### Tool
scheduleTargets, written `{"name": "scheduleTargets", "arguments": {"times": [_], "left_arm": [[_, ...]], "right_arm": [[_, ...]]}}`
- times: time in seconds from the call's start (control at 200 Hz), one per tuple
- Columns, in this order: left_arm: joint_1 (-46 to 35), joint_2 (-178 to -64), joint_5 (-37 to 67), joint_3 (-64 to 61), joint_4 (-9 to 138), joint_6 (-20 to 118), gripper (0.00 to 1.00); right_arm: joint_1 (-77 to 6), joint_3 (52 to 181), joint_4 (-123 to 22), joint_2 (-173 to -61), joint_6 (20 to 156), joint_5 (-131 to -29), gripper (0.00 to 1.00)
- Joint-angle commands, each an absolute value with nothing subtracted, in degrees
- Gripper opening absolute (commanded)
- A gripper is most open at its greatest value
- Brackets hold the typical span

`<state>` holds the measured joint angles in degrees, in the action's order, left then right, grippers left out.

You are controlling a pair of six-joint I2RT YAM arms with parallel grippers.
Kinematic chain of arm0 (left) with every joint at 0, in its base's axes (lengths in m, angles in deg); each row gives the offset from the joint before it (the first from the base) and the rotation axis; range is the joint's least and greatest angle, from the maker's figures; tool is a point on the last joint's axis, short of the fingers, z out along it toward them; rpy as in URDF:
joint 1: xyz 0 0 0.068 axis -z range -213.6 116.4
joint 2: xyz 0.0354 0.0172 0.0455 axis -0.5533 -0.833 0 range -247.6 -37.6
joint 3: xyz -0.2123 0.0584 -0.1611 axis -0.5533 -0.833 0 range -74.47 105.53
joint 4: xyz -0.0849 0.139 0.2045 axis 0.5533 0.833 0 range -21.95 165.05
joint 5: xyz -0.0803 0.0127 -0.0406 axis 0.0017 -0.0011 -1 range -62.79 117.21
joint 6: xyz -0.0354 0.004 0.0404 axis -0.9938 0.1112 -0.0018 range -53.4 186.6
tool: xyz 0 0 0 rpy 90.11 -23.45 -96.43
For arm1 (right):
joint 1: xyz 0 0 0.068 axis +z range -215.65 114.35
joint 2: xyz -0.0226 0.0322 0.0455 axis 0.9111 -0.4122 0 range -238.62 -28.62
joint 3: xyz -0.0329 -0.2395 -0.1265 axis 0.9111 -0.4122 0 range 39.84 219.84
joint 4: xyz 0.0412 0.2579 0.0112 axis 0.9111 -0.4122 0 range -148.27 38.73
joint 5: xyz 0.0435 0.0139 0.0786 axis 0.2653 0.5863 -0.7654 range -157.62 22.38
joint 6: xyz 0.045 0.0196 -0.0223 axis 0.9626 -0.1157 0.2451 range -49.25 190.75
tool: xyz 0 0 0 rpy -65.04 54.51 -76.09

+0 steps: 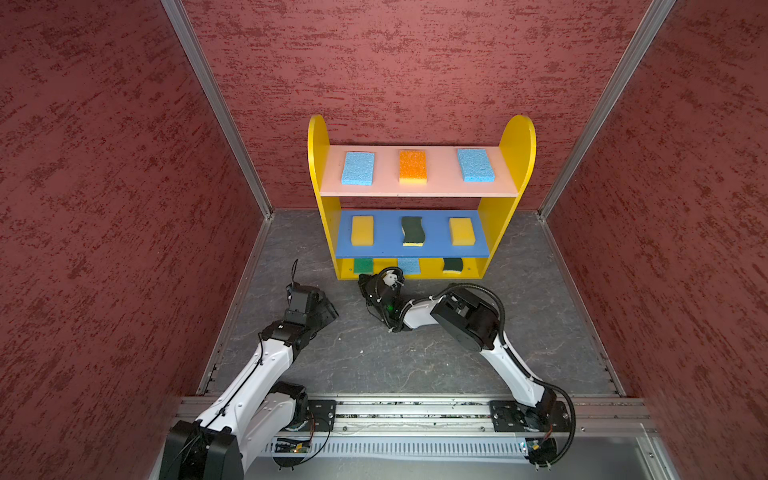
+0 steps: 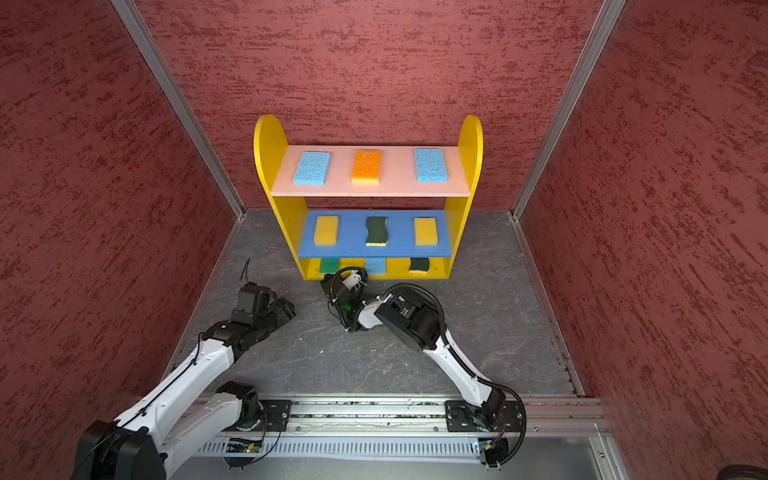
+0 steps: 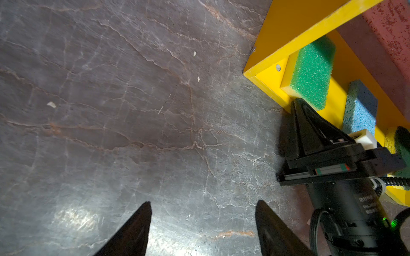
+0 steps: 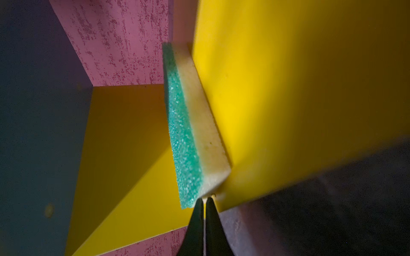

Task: Arrange cleaning sponges on a shelf
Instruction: Move the cleaning sponge to the shelf.

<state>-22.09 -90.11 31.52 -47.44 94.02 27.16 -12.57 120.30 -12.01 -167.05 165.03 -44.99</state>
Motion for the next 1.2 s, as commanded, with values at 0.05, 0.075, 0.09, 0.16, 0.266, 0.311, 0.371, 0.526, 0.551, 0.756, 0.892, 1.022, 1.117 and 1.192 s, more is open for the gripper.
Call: {"name": "scheduleTargets", "arguments": {"times": [0.05, 0.075, 0.09, 0.16, 0.266, 0.311, 0.371, 0.526, 0.551, 0.756, 0.892, 1.022, 1.117, 1.192], "left_arm": [[-22.43, -90.05, 31.16, -48.14, 93.27, 26.67, 0.74], [-22.43, -89.97, 31.16, -48.11, 93.23, 26.53, 0.75], [-22.43, -89.97, 31.16, -48.15, 93.3, 26.54, 0.74], [-22.43, -89.76, 31.08, -48.1, 93.39, 26.44, 0.74], [-22.42, -89.58, 31.07, -48.1, 93.57, 26.2, 0.75], [-22.43, -89.39, 31.08, -48.2, 93.57, 26.17, 0.75], [-22.43, -89.3, 31.23, -48.28, 93.71, 26.09, 0.75], [-22.28, -88.92, 31.68, -48.04, 94.81, 26.15, 0.75], [-22.26, -88.65, 31.88, -47.93, 95.1, 26.17, 0.75], [-21.47, -87.29, 34.5, -46.49, 98.22, 27.62, 0.76], [-21.08, -87.67, 34.83, -44.51, 99.83, 28.71, 0.76], [-19.92, -88.18, 36.69, -41.94, 102.51, 30.05, 0.76], [-18.97, -87.95, 38.16, -40.44, 104.45, 30.96, 0.77], [-18.29, -87.55, 39.04, -39.19, 105.99, 31.35, 0.77]], "right_arm": [[-13.01, 116.87, -18.31, -168.64, 163.85, -43.47, 0.09], [-13.01, 116.99, -18.29, -168.67, 163.74, -43.82, 0.09], [-12.93, 116.98, -18.3, -168.69, 163.75, -44.02, 0.09], [-12.85, 116.68, -17.67, -168.63, 163.69, -44.67, 0.1], [-12.75, 115.92, -16.74, -168.13, 162.83, -45.67, 0.1], [-12.52, 115.46, -16.56, -167.62, 161.92, -45.82, 0.1], [-12.07, 114.76, -16.56, -166.66, 160.55, -45.74, 0.1], [-11.08, 112.28, -14.85, -163.85, 156.85, -46.46, 0.14], [-10.91, 111.66, -14.07, -163.29, 156.19, -46.87, 0.14], [-8.64, 108.56, -13.07, -158.67, 150.31, -49.33, 0.19], [-8.01, 105.57, -13.53, -153.9, 146.49, -51.6, 0.21], [-7.43, 101.35, -16.56, -146.49, 139.54, -51.44, 0.24], [-6.86, 98.3, -19.21, -140.43, 133.23, -51.28, 0.28], [-6.55, 96.1, -22.7, -135.45, 129.7, -51.55, 0.31]]}}
